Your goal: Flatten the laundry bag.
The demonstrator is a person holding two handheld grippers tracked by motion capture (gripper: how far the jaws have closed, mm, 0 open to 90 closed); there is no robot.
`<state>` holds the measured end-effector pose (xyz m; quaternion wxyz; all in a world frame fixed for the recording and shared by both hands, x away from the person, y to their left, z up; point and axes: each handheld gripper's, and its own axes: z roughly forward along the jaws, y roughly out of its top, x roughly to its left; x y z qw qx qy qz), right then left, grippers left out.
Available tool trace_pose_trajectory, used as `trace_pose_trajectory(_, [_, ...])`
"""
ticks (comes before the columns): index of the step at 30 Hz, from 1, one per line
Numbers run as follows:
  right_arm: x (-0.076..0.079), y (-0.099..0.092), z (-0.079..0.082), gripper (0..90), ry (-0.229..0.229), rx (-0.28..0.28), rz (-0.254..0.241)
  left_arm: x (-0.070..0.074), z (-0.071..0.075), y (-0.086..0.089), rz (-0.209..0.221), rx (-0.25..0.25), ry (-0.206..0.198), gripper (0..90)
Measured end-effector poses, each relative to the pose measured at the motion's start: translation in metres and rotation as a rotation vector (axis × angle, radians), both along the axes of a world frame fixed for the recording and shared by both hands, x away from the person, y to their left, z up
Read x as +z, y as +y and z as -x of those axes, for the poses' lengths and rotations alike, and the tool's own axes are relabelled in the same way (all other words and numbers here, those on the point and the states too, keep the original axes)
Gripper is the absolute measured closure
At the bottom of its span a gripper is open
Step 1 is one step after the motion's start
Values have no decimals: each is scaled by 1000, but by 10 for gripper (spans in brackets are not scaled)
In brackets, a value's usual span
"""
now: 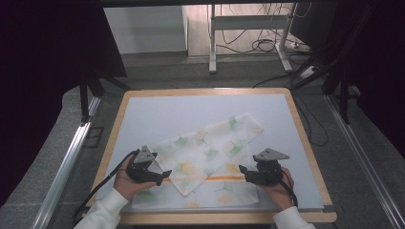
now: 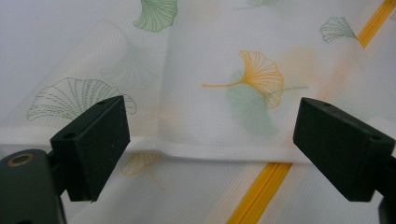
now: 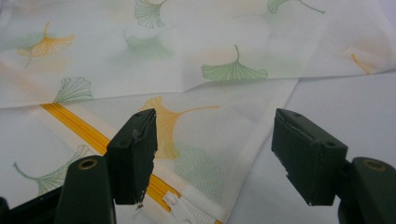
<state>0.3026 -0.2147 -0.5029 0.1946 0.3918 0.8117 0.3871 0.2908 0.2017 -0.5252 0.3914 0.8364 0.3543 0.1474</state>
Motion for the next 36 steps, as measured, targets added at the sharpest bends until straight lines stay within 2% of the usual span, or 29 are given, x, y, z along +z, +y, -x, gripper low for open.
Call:
trace_pose_trajectory(11, [0,0,1,315,6,9,-1,1,1,0,5,-10,9,146])
trace_pose_trajectory(16, [0,0,1,339,14,7,-11,4,2,3,17,9,-12,165])
trace_pose_trajectory(22, [1,2,2,365,15,16,-8,5,2,5,30,2,0,167])
trace_pose_trajectory(28, [3,2,4,439,4,21,-12,7,3,3,28,-7,-2,177])
trace_pose_trajectory(31, [3,2,4,477,8,22,-12,9,4,3,53,-11,1,181])
trace_pose_trajectory(32, [3,2,4,491,12,22,-11,11,4,4,73,-8,3,181])
trace_pose_trajectory(36, [3,2,5,563,18,32,-11,12,5,5,66,-8,-7,185])
